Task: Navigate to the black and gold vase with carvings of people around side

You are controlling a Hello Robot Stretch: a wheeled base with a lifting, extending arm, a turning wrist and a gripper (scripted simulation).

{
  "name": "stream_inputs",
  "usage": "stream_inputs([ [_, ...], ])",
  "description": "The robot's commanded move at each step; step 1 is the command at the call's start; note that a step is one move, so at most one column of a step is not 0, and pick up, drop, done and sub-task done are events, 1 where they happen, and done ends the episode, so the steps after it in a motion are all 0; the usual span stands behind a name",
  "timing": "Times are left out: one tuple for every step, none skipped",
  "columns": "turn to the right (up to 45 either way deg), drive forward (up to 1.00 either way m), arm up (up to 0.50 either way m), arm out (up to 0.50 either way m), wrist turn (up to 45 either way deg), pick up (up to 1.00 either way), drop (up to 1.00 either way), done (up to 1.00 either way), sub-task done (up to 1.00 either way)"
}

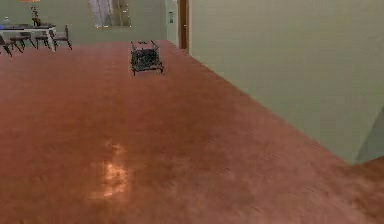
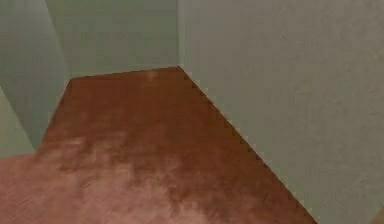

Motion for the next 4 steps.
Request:
stream_inputs([
  [0.0, 1.00, 0.00, 0.00, 0.0, 0.00, 0.00, 0.00, 0.00],
  [0.0, 1.00, 0.00, 0.00, 0.0, 0.00, 0.00, 0.00, 0.00],
  [0.0, 1.00, 0.00, 0.00, 0.0, 0.00, 0.00, 0.00, 0.00],
  [0.0, 1.00, 0.00, 0.00, 0.0, 0.00, 0.00, 0.00, 0.00],
])
